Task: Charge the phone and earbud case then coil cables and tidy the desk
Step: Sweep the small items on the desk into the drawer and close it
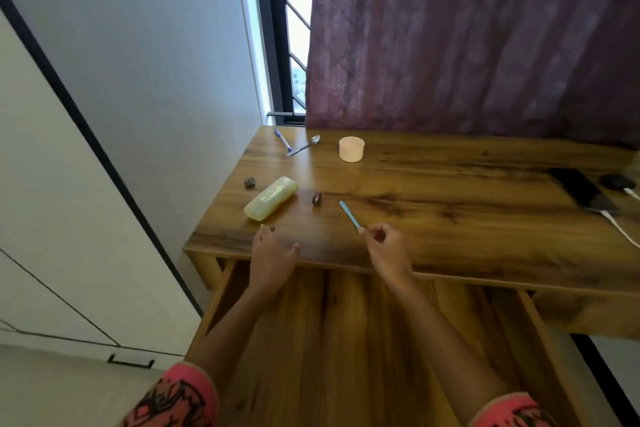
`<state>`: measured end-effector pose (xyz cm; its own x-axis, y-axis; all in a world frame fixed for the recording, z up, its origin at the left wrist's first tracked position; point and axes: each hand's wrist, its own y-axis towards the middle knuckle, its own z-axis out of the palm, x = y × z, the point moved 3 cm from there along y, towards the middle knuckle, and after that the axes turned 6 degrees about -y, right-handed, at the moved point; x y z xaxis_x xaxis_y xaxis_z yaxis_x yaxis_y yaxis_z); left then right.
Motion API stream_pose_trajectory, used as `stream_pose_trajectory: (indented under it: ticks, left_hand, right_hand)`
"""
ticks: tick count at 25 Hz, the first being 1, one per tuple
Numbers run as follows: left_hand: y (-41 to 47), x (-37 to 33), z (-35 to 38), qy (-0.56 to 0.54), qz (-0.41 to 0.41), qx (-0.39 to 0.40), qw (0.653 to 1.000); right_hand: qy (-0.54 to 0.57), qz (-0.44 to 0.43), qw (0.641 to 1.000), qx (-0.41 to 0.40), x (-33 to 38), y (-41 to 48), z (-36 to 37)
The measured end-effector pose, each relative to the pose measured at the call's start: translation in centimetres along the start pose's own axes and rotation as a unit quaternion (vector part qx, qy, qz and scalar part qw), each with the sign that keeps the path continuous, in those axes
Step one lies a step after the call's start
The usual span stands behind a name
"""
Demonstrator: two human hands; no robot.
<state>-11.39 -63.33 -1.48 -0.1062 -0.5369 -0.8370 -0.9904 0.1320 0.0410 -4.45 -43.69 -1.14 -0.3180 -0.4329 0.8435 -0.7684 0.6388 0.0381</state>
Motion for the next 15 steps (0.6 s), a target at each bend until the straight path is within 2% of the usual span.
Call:
stream_pose_trajectory:
  ticks: [3, 6, 10, 15]
  left_hand:
    - [4.2, 2.3, 1.5, 0.076, -0.028, -0.011, 0.997]
    - [7.4, 3.2, 2.1, 0.141, -0.033, -0.057, 0.988]
    - [11.6, 4.0, 2.0, 0.152, -0.054, -0.090, 0.983]
    - [13.9, 5.6, 1.8, 0.132, -0.060, -0.071, 0.987]
  right_hand:
    - [-0.128, -0.012, 0.992, 0.019, -1.0, 4.2, 2.4]
    - [-0.185, -0.034, 0.982, 0.026, -1.9, 6.0, 4.0]
    - [-0.261, -0.032, 0.964, 0.049, -2.8, 8.0, 5.9]
    - [-0.276, -0.035, 0.960, 0.022, -2.8, 8.9, 7.0]
